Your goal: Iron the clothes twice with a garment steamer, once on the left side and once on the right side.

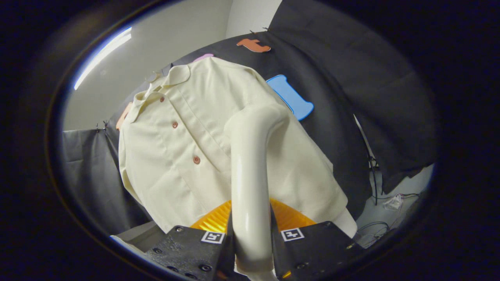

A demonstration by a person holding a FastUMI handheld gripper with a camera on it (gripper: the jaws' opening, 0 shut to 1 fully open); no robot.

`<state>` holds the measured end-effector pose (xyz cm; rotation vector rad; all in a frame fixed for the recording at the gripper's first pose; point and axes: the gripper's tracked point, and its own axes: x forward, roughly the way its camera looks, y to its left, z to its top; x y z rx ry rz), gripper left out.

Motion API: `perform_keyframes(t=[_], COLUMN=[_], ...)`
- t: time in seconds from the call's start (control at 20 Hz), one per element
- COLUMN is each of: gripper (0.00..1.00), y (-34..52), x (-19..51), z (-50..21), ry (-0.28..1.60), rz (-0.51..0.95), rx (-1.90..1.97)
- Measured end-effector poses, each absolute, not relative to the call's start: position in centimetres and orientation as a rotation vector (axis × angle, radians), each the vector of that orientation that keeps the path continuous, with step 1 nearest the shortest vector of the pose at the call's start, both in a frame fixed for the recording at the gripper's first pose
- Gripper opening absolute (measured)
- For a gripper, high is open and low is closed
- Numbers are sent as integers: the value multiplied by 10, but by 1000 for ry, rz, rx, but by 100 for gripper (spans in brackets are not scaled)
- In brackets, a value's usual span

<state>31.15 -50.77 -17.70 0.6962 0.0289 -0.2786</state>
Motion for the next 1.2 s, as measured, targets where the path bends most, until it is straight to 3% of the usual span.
perform_keyframes(t=[0.65, 1.2], gripper=[38, 38], y=[-490, -434], x=[279, 221], z=[-261, -289], ry=[131, 178], rz=[-350, -410], rx=[764, 869])
